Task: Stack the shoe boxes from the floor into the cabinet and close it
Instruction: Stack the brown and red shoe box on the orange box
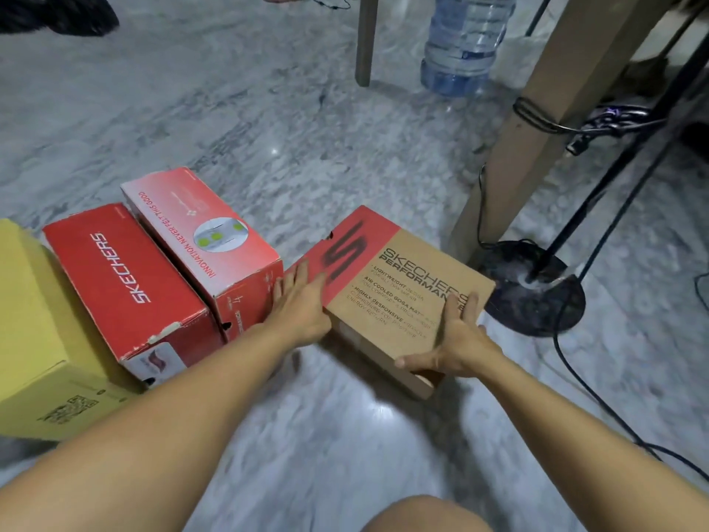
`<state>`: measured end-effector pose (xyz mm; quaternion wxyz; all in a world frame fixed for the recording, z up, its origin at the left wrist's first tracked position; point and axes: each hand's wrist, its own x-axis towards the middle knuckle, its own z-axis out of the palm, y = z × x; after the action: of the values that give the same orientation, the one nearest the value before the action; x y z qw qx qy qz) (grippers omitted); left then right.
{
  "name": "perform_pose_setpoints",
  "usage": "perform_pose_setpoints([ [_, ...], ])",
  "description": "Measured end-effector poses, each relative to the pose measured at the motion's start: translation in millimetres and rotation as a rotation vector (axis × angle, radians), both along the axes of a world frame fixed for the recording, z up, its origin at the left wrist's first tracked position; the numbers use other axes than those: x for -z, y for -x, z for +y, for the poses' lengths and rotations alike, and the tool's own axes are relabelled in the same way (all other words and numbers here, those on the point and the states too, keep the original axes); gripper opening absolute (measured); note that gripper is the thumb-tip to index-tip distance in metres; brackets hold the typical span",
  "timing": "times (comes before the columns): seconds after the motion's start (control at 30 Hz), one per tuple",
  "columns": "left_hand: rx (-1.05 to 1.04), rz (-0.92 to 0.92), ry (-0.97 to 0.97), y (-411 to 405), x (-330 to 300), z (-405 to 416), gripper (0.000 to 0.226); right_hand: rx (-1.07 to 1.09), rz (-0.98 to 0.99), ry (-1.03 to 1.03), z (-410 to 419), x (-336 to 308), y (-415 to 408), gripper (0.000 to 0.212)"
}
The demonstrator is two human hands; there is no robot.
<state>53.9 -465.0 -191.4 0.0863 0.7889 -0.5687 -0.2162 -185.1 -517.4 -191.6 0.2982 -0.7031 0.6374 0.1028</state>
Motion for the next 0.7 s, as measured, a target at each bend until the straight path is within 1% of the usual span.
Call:
perform_pose_setpoints([
  [0.07, -0.004, 0.068, -0.049, -8, -1, -1, 0.091, -0.055, 0.027, -0.050, -6, -4, 7, 0.166],
  [0.1, 0.004, 0.106, -0.054, -11, -1, -1, 0.098, -0.081, 0.041, -0.065, -8, -6, 10, 0.165],
  [0.2, 0.033, 0.187, -0.084, -13, 2, 4, 0.125, -0.117, 0.039, -0.087, -8, -11, 22, 0.154],
  [0.23, 0.042, 0.224, -0.091, -12, 3, 6, 0.132, -0.084, 0.003, -0.081, -7, -11, 25, 0.149],
  [0.3, 0.042, 0.320, -0.080, -10, 7, 9, 0.141, 0.019, -0.069, -0.073, -4, -8, 32, 0.144],
  [0.37, 0.032, 0.371, -0.079, -9, 8, 10, 0.138, 0.100, -0.127, -0.086, 1, -2, 40, 0.144],
  [0.43, 0.043, 0.339, -0.083, -8, 7, 11, 0.135, 0.123, -0.186, -0.087, 7, -1, 45, 0.143],
  [0.5, 0.084, 0.252, -0.097, -4, 0, 17, 0.138, 0.102, -0.214, -0.041, 13, -6, 48, 0.132],
  [0.63, 0.104, 0.143, -0.075, 7, -25, 32, 0.140, 0.002, -0.186, 0.061, 22, -36, 48, 0.121],
  [0.7, 0.109, 0.113, -0.037, 9, -42, 36, 0.141, -0.034, -0.171, 0.121, 23, -60, 48, 0.120],
])
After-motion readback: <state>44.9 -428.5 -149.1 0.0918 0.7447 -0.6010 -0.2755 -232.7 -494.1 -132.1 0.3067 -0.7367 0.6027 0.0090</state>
